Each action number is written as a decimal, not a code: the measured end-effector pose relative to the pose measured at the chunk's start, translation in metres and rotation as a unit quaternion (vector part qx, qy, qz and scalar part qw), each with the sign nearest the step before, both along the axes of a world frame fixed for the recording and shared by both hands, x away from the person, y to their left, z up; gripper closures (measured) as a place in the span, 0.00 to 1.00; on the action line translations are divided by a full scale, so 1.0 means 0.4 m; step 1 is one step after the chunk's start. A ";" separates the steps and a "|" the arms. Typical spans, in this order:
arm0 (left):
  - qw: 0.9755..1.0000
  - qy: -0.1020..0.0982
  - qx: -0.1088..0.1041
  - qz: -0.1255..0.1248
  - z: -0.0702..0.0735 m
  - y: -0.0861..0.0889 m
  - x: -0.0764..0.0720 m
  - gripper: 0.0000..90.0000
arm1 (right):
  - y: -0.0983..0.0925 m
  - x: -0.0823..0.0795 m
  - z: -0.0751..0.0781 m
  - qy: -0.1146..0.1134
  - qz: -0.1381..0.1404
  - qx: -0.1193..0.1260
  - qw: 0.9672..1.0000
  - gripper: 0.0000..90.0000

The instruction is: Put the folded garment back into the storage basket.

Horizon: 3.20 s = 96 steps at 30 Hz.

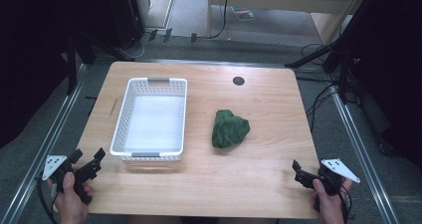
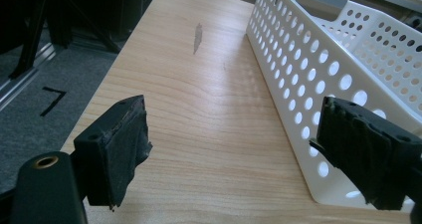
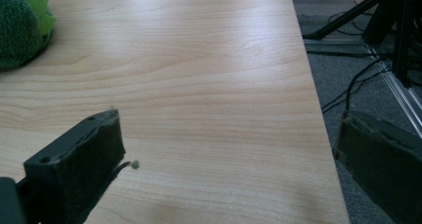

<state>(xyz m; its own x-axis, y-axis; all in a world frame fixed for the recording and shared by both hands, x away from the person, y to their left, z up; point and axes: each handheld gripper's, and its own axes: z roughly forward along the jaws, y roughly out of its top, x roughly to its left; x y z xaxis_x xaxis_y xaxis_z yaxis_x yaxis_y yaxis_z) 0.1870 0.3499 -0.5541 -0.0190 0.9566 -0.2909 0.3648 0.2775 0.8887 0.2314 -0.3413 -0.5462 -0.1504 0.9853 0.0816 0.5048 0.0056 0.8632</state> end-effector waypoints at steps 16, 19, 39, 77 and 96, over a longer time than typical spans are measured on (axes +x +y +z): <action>1.000 0.006 0.006 0.011 0.002 0.000 0.003 0.15 | 0.001 0.000 0.000 0.001 0.001 -0.003 1.000 0.00; 1.000 0.010 -0.003 -0.011 0.011 0.007 -0.002 0.15 | 0.001 -0.001 0.000 0.000 0.001 -0.004 1.000 0.00; 1.000 0.014 0.012 -0.004 0.124 -0.016 -0.020 0.14 | 0.002 0.001 0.000 0.003 -0.003 -0.007 1.000 0.00; 0.993 0.033 0.026 -0.111 0.255 -0.320 0.124 0.14 | 0.001 0.001 0.000 0.002 -0.003 -0.002 1.000 0.00; 0.984 0.039 0.033 -0.169 0.251 -0.476 0.170 0.08 | 0.001 0.001 0.000 0.002 0.002 -0.002 1.000 0.00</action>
<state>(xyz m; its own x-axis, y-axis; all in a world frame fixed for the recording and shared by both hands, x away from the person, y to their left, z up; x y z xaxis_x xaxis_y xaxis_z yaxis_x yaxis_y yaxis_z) 0.2552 0.1596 -0.4537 0.2833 0.9289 -0.2384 0.4950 0.0713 0.8660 0.2317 -0.3409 -0.5462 -0.1540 0.9850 0.0782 0.5081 0.0111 0.8612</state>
